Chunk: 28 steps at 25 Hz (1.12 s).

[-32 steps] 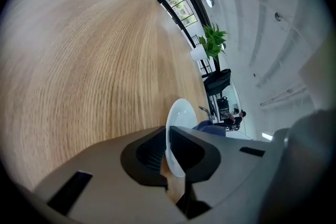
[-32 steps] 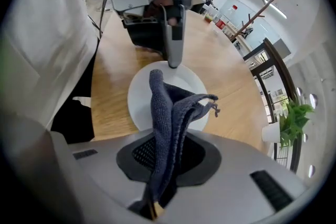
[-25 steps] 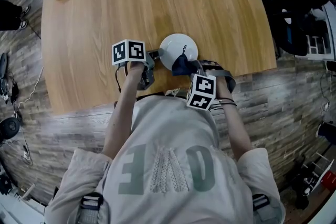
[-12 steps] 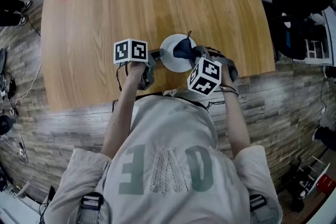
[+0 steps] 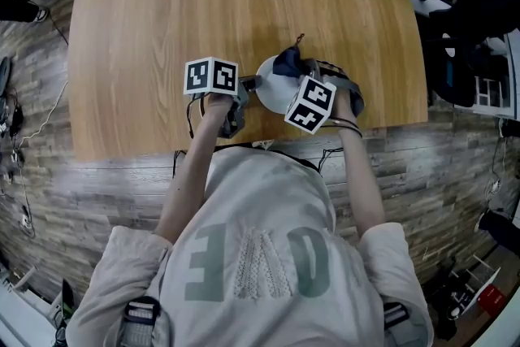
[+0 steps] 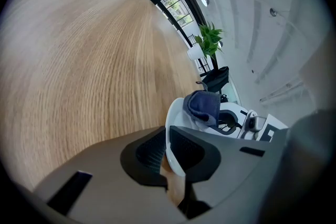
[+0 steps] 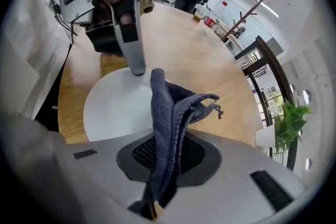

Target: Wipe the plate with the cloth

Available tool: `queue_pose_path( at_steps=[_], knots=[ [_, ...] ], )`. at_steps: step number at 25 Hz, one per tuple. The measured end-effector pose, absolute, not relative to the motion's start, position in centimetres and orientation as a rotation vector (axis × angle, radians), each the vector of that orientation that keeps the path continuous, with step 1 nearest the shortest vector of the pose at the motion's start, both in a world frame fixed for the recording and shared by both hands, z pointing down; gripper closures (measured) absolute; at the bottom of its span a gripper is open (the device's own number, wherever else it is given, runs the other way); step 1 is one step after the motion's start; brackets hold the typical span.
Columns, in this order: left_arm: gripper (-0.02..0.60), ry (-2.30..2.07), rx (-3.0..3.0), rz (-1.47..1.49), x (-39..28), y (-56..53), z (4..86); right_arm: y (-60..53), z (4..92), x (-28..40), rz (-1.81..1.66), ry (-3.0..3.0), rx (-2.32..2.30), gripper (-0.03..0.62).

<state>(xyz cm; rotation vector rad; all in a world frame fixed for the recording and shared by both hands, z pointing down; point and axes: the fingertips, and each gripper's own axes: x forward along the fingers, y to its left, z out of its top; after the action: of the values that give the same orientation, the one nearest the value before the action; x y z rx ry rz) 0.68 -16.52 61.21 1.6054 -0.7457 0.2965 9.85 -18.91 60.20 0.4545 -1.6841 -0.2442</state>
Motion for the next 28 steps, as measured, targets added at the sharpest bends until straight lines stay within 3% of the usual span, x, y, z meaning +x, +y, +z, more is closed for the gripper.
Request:
queue_pose_path(
  at_steps=[20, 28],
  knots=[
    [0.551, -0.759, 1.617, 0.297, 0.6, -16.5, 61.2, -5.0, 59.9, 6.8, -0.016, -1.806, 0.144, 0.537],
    [0.551, -0.75, 1.624, 0.302, 0.8, -16.5, 61.1, -12.7, 57.4, 8.1, -0.032, -1.85, 0.391, 0.537]
  ],
)
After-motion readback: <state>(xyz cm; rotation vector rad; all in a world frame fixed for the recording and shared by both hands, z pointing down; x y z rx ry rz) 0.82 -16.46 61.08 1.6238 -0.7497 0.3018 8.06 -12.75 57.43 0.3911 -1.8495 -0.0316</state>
